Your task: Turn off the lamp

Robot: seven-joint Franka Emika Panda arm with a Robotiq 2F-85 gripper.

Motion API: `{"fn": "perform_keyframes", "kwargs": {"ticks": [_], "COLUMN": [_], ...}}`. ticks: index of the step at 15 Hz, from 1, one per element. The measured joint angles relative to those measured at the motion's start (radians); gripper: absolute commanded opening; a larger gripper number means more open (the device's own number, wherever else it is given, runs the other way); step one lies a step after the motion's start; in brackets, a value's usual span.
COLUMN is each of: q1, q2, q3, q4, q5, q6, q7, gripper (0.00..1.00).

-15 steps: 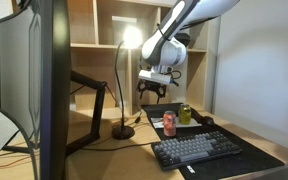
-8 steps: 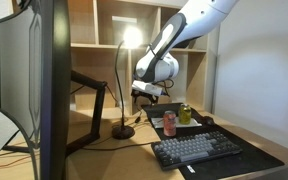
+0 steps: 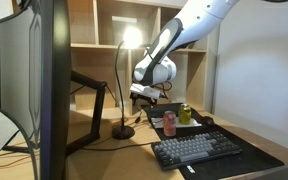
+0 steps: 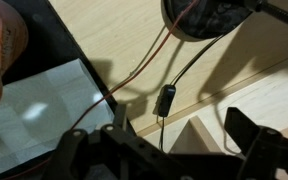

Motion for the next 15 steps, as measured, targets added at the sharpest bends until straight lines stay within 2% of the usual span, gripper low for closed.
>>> {"fn": "perform_keyframes", "kwargs": {"ticks": [4, 8, 11, 15], "q1": [0.010, 0.037, 0.038, 0.034], "q2": [0.065, 0.163, 0.202, 0.203], "q3": [-0.025, -0.074, -0.073, -0.066], "q4": [0.040, 0.143, 0.207, 0.215], "q5": [0.001, 0.010, 0.035, 0.034], "q6": [0.047, 0.096, 0.095, 0.084], "q7": [0.044, 0.114, 0.131, 0.111], "gripper": [1.00, 1.00, 1.00, 1.00]}}
